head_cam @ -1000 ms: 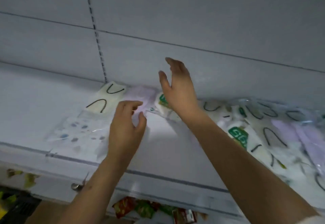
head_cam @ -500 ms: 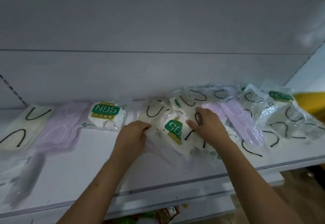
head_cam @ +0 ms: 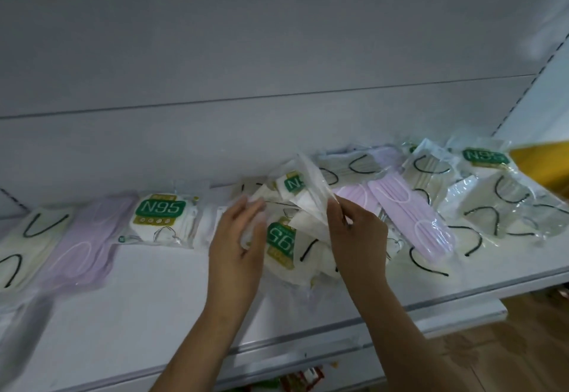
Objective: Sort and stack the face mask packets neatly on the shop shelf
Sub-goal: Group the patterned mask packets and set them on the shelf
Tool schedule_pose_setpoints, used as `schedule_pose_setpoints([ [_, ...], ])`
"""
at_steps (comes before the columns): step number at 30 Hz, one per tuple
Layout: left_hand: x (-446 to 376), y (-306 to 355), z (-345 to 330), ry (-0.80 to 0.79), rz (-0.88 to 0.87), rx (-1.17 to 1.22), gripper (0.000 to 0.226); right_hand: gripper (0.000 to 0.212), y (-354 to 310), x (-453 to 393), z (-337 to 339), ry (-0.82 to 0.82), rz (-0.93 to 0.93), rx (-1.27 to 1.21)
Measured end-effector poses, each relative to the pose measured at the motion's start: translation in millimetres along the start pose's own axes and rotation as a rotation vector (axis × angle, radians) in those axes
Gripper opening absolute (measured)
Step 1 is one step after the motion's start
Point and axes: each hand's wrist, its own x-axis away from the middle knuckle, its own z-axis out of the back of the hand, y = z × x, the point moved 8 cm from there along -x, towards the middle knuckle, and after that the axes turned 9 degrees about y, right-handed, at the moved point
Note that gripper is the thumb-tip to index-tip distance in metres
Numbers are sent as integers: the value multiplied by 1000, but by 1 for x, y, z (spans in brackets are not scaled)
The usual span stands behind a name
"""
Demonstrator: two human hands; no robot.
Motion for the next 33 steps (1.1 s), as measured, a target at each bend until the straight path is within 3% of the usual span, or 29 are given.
schedule_pose_setpoints([
  [4, 16, -8, 3, -63, 122, 77, 45, 42, 0, 9, 1, -51, -98, -131],
  [7, 15, -34, 17, -43, 254, -88, 18, 42, -3, 16, -8, -127, -104, -156],
  [11, 12, -59, 28, -63, 527, -49, 73, 50, -14, 28, -24, -192, -84, -211],
  [14, 8, -56, 39, -45, 556, -65, 82, 48, -23, 39, -35, -215, -27, -190],
  [17, 8, -60, 42, -67, 636, -44, 72, 37, -30, 54, -50, -281, -24, -180],
  [19, 15, -62, 32, -135, 805, 131, 46, 36, -40, 65, -60, -340, 21, -172],
  [21, 19, -60, 17, -208, 923, 304, 44, 34, -54, 77, -70, -471, 116, -132],
  [24, 8, -63, 18, -111, 861, 274, 31, 37, -63, 72, -73, -604, 208, -115],
  [27, -2, -62, 27, 31, 791, 232, 13, 25, -43, 12, -64, -392, 223, 9],
  [29, -9, -61, 30, 59, 745, 224, 13, 49, -17, -37, -68, -279, 277, 304],
  [31, -14, -56, 29, 65, 713, 239, 12, 67, 12, -71, -78, -276, 262, 522],
  [33, -17, -52, 27, 65, 690, 253, 12, 41, 26, -86, -85, -270, 256, 578],
])
